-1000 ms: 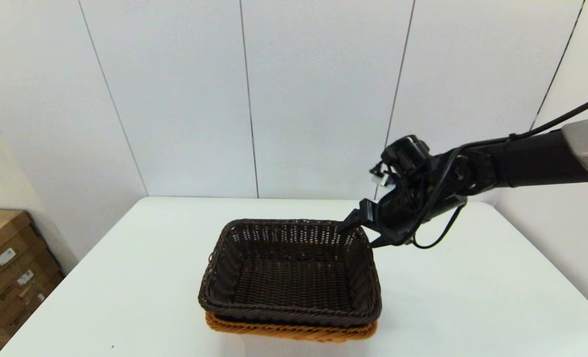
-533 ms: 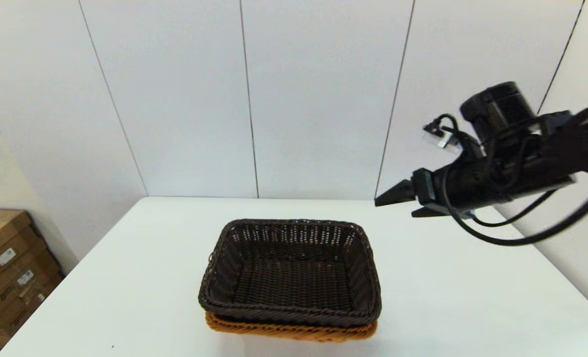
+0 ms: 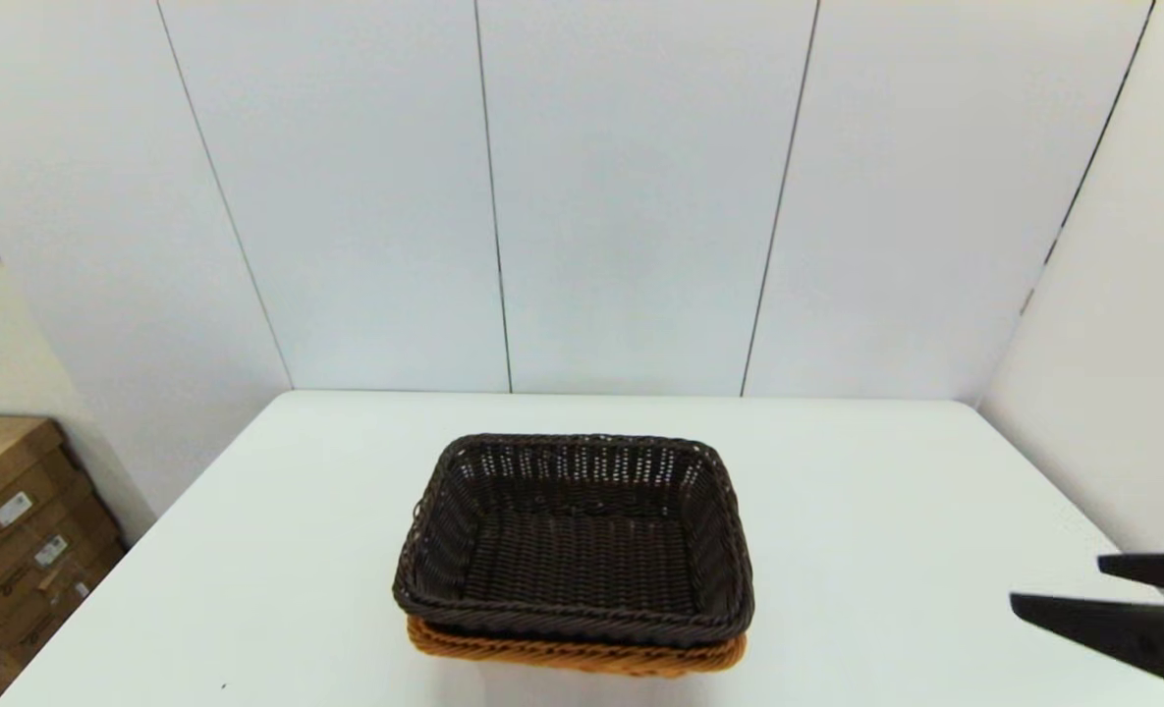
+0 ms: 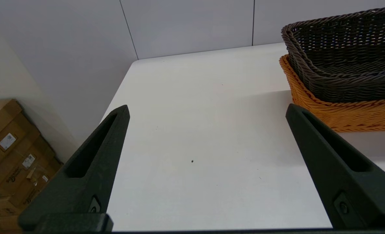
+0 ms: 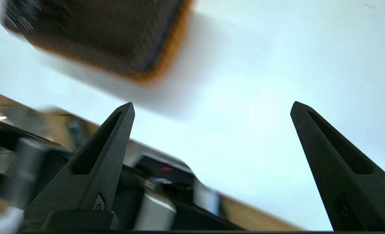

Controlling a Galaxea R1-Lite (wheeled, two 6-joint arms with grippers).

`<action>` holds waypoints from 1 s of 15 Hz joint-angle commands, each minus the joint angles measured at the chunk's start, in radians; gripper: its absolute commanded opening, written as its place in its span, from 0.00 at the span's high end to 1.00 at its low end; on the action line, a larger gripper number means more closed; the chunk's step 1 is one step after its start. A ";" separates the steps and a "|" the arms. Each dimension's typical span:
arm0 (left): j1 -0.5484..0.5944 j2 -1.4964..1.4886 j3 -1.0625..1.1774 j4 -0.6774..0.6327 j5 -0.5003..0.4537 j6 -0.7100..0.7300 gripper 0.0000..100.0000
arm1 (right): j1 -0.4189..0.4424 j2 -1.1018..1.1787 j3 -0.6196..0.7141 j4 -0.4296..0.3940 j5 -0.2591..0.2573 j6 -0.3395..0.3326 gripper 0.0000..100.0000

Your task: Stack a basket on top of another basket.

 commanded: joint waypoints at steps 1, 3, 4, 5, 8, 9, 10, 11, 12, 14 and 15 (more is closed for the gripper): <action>0.000 0.000 0.002 0.000 0.000 0.000 0.00 | -0.087 -0.427 0.258 0.007 -0.049 -0.084 0.00; 0.000 0.000 0.002 -0.001 0.000 0.000 0.00 | -0.105 -0.553 0.319 0.003 -0.047 -0.088 0.00; 0.000 0.000 0.002 0.000 0.000 0.000 0.00 | -0.107 -0.606 0.339 0.003 -0.047 -0.087 0.00; 0.000 0.000 0.002 0.000 0.000 0.000 0.00 | -0.119 -0.653 0.359 0.003 -0.049 -0.087 0.00; 0.000 0.000 0.002 -0.001 0.000 0.000 0.00 | -0.170 -0.732 0.405 -0.007 -0.064 -0.133 0.00; 0.000 0.000 0.002 -0.001 0.000 0.000 0.00 | -0.199 -0.752 0.421 -0.007 -0.078 -0.142 0.00; 0.000 0.000 0.002 0.000 0.000 0.000 0.00 | -0.233 -0.794 0.441 -0.003 -0.078 -0.153 0.00; 0.000 0.000 0.002 0.000 0.000 0.000 0.00 | -0.247 -0.809 0.468 -0.010 -0.081 -0.160 0.00; 0.000 0.000 0.002 0.000 0.000 0.000 0.00 | -0.247 -0.809 0.488 -0.009 -0.086 -0.162 0.00; 0.000 0.000 0.002 0.000 0.000 0.000 0.00 | -0.247 -0.818 0.523 -0.021 -0.106 -0.162 0.00; 0.000 0.000 0.002 0.000 0.000 0.000 0.00 | -0.245 -0.820 0.551 -0.076 -0.104 -0.162 0.00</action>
